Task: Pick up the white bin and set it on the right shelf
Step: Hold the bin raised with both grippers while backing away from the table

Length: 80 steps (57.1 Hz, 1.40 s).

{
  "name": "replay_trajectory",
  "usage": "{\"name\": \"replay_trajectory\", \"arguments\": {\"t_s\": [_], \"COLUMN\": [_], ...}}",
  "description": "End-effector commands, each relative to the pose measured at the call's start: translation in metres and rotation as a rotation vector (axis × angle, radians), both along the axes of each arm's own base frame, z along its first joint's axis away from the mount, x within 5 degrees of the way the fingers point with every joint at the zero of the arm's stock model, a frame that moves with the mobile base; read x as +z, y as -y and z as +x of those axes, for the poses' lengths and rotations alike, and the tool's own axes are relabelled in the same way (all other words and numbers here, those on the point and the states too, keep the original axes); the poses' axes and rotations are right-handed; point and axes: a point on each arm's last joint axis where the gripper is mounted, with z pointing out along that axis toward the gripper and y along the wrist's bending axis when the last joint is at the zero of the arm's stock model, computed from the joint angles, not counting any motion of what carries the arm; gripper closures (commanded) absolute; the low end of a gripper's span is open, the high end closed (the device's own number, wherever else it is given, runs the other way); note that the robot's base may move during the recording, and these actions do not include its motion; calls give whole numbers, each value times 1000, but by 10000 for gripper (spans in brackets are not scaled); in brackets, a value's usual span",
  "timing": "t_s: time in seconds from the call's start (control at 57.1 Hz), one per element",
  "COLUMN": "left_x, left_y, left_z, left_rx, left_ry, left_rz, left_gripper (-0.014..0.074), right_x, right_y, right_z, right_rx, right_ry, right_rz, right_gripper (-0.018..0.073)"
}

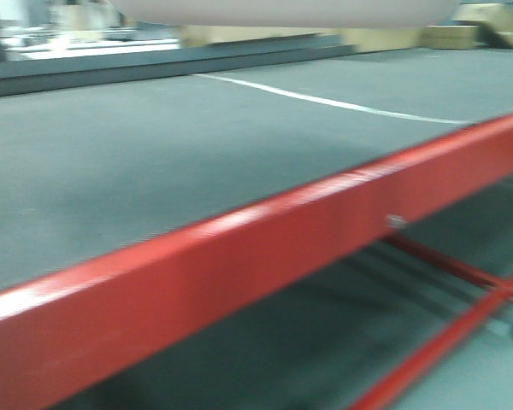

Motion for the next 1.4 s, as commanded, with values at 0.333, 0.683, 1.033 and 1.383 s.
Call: {"name": "replay_trajectory", "arguments": {"t_s": [0.333, 0.683, 1.033, 1.383], "left_x": [35, 35, 35, 35], "left_y": [15, 15, 15, 15], "left_z": [-40, -40, -40, -40], "left_rx": [-270, -270, -270, -270], "left_ry": [136, 136, 136, 136], "left_rz": [-111, -111, -111, -111], "left_gripper": [722, 722, 722, 722], "right_x": [30, 30, 30, 30], "right_y": [-10, -10, -10, -10], "right_z": [-14, -14, -14, -14], "right_rx": [75, 75, 75, 75], "right_ry": [125, 125, 125, 125], "right_rz": [97, 97, 97, 97], "right_gripper": [501, 501, 501, 501]}}
